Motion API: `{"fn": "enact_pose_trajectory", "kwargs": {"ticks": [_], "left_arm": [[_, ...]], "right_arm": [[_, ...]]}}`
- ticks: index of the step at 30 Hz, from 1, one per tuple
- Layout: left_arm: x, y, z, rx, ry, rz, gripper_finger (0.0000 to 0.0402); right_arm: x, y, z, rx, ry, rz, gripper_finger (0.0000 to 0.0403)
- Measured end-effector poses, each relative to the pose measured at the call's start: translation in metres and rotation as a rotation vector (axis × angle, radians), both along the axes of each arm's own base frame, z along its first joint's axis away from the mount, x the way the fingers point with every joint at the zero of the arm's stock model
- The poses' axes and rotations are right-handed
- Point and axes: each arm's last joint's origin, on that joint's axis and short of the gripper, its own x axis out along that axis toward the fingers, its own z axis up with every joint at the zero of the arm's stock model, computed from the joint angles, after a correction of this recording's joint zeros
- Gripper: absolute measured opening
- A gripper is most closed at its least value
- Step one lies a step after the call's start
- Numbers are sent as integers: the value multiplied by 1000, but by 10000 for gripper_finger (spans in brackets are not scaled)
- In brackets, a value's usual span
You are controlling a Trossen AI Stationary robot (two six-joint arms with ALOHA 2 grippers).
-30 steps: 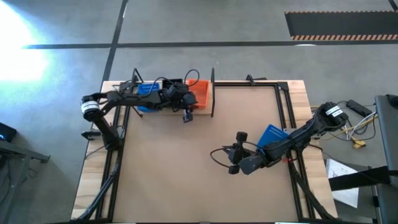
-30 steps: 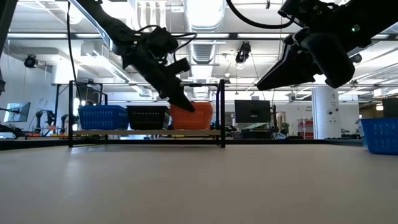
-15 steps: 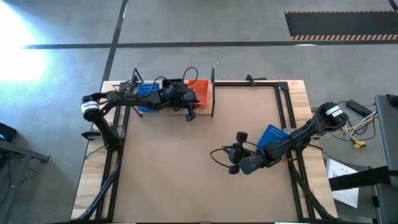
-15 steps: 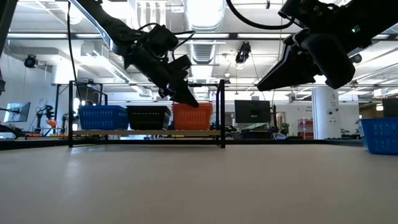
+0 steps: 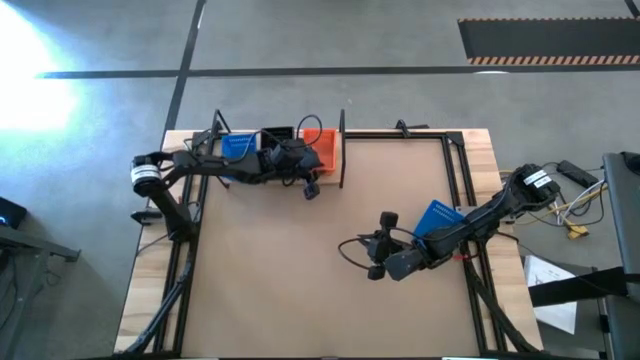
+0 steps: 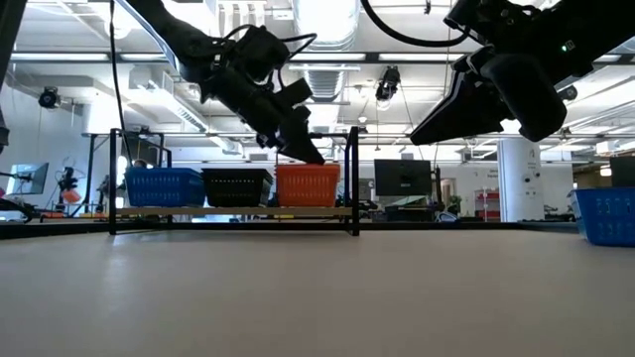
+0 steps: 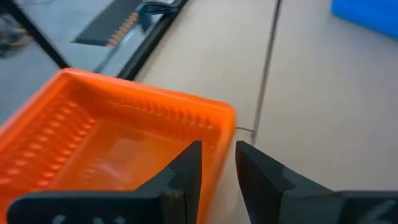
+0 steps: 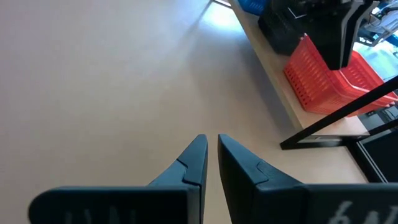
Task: Stack baskets on shelf by color
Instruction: Adjust the stacked basket on the shelf
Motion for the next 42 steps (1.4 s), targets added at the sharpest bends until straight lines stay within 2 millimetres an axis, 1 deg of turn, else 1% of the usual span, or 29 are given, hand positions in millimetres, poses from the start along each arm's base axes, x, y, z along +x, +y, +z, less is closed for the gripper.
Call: {"fn": "enact_pose_trajectory", "kwargs": {"ticks": [6, 8, 13, 15, 17, 19, 22, 26, 30, 33, 36, 42], "left_arm": [[-1, -2, 6, 79, 44, -35, 87], [-1, -2, 7, 91, 66, -53, 102], [-3, -2, 5, 57, 90, -92, 159], [-5, -1, 4, 37, 100, -79, 171], [-4, 0, 1, 26, 104, -71, 173], [-4, 2, -3, 21, 118, -66, 166], [-3, 3, -5, 33, 129, -41, 142], [-3, 4, -6, 36, 131, -22, 93], [-3, 4, -2, 26, 111, -11, 41], [-2, 4, 1, 30, 103, -11, 12], [-2, 4, 1, 33, 106, -14, 7], [-3, 3, -1, 61, 140, -43, 23]], "right_arm": [[0, 0, 0, 0, 0, 0, 31], [0, 0, 0, 0, 0, 0, 31], [0, 0, 0, 0, 0, 0, 31], [0, 0, 0, 0, 0, 0, 31], [0, 0, 0, 0, 0, 0, 31], [0, 0, 0, 0, 0, 0, 31], [0, 0, 0, 0, 1, 0, 31], [0, 0, 0, 0, 0, 0, 31], [0, 0, 0, 0, 0, 0, 31], [0, 0, 0, 0, 0, 0, 31], [0, 0, 0, 0, 0, 0, 31], [0, 0, 0, 0, 1, 0, 31]]}}
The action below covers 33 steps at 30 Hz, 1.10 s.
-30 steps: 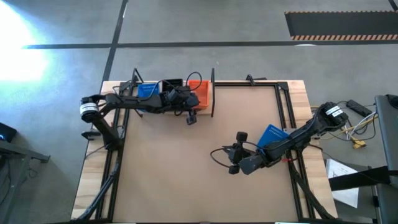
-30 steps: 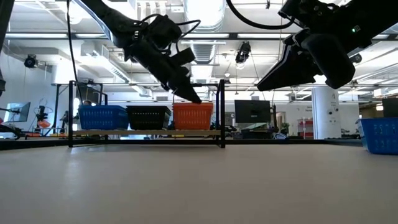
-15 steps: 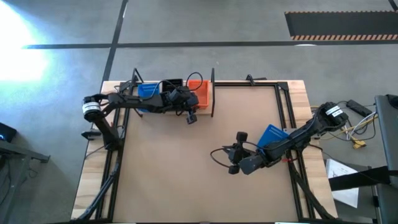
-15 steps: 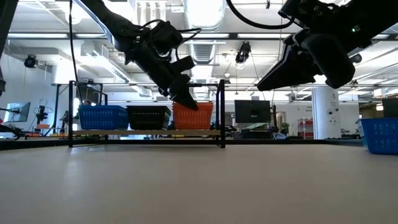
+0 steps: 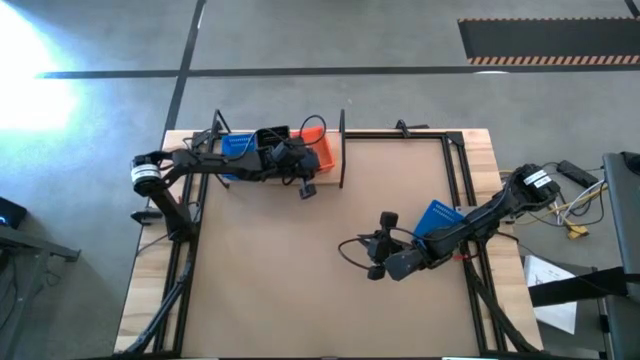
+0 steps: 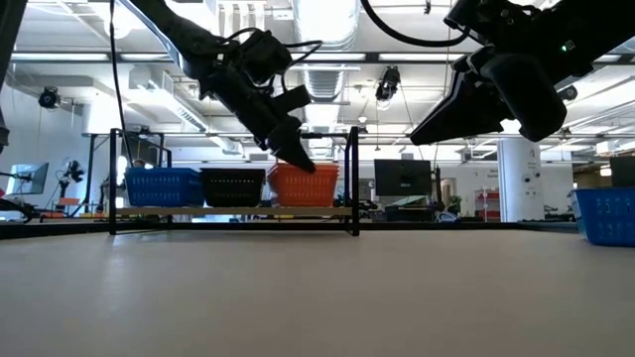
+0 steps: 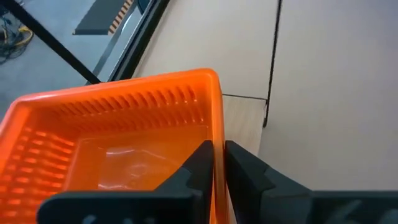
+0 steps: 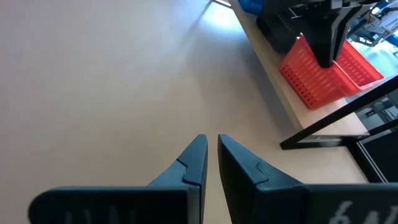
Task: Stack baskets on shelf by color
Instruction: Adjust the stacked basket on the shelf
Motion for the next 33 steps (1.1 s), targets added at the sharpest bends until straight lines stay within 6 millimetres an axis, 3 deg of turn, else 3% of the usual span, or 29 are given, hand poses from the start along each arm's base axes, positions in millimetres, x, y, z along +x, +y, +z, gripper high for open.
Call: {"fn": "enact_pose_trajectory", "kwargs": {"ticks": [17, 20, 26, 30, 33], "left_arm": [[-15, -7, 18, 48, 66, -84, 27], [-16, -7, 19, 56, 65, -90, 45], [-19, -8, 21, 37, 105, -92, 117], [-31, -11, 44, 44, 165, -28, 141], [-47, -11, 64, 93, 166, 132, 141]], "right_arm": [[0, 0, 0, 6, -3, -4, 31], [0, 0, 0, 6, -3, -4, 31], [0, 0, 0, 6, -3, -4, 31], [0, 0, 0, 6, -3, -4, 31], [0, 0, 0, 6, -3, -4, 31]]}}
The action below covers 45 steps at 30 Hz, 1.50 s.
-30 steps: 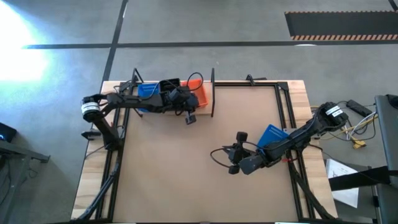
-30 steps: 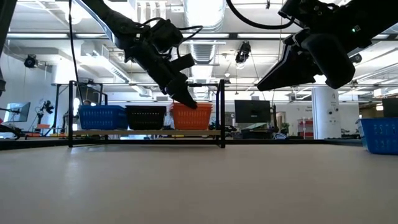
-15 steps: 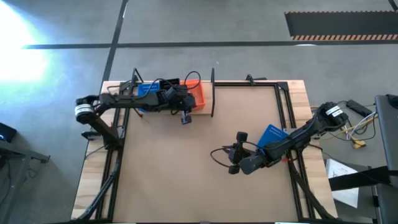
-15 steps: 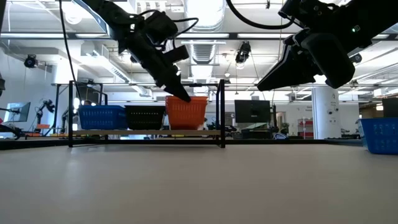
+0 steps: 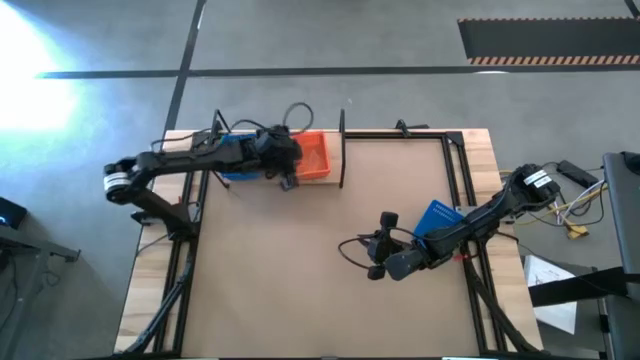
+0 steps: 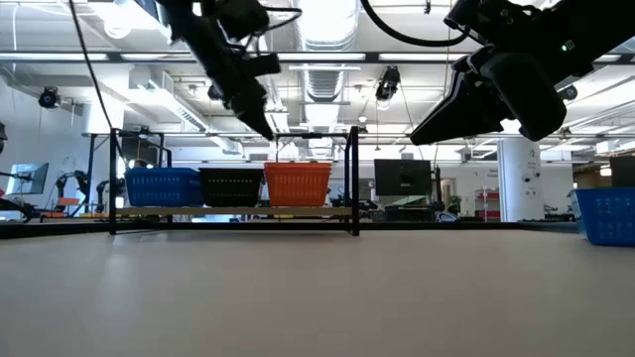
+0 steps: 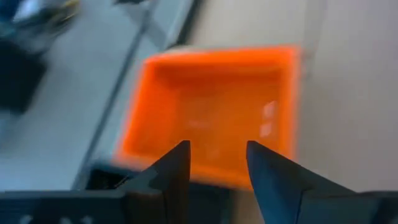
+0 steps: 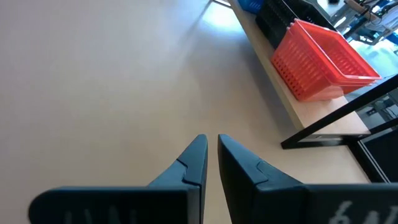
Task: Stack baskets on shelf by color
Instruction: Adjust the stacked basket on the shelf
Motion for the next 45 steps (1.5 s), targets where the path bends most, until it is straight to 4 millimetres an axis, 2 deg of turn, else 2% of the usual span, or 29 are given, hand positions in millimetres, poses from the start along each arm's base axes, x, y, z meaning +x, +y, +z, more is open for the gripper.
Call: {"fn": "enact_pose_trajectory", "kwargs": {"ticks": [4, 9, 15, 22, 28, 33, 41, 45], "left_arm": [[-20, 14, 9, 34, 8, 115, 122], [-33, 43, -9, -37, 45, 204, 72], [-23, 61, -39, -120, 106, 166, 8], [-12, 69, -61, -93, 191, 95, 1], [-11, 65, -56, -74, 202, -8, 0], [-11, 60, -49, -124, 138, -115, 0], [-12, 57, -45, -113, 134, -162, 0], [-20, 47, -21, -72, 92, -157, 0]], "right_arm": [[0, 0, 0, 0, 0, 0, 31], [0, 0, 0, -1, 1, 1, 31], [0, 0, 0, -10, 5, 6, 31], [0, 0, 0, -7, 3, 4, 31], [0, 0, 0, 2, -1, -1, 31], [0, 0, 0, 6, -3, -4, 31], [0, 0, 0, 5, -2, -4, 31], [0, 0, 0, 6, -2, -3, 31]]}}
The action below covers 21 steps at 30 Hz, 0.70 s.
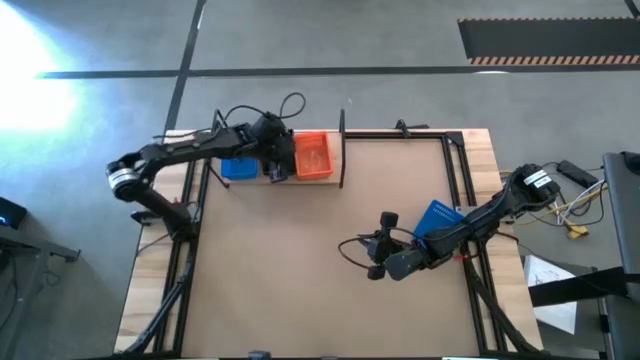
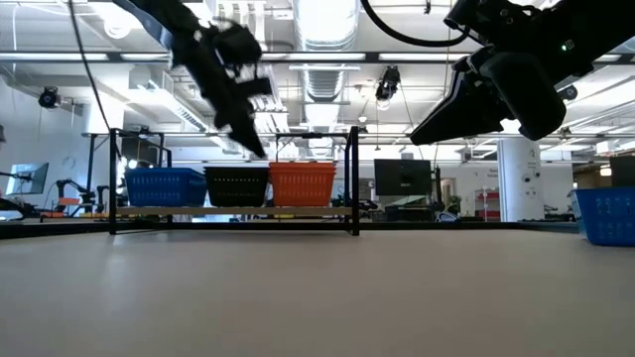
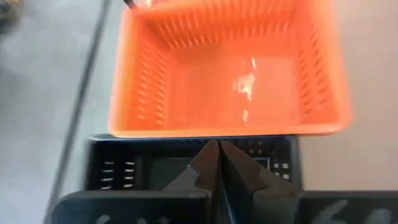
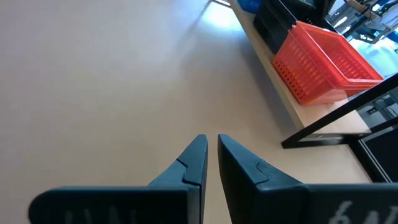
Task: Stack baskets on shelf by color
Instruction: Adjust the stacked basket on the shelf
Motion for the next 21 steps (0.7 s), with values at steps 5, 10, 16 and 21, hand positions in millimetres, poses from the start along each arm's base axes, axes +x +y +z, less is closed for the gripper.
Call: {"fn": "enact_pose_trajectory", "kwargs": {"ticks": [5, 10, 16, 21], "left_arm": [[-31, -19, 37, 87, -13, 189, 0], [-66, -20, 45, 24, 1, 393, 0], [-81, 3, 17, -7, 40, 549, 0], [-72, 18, -11, -32, 106, 571, 0]], "right_arm": [[0, 0, 0, 4, -1, -2, 31], [0, 0, 0, 7, -3, -4, 31], [0, 0, 0, -5, 3, 3, 31], [0, 0, 0, -27, 14, 17, 31]]}}
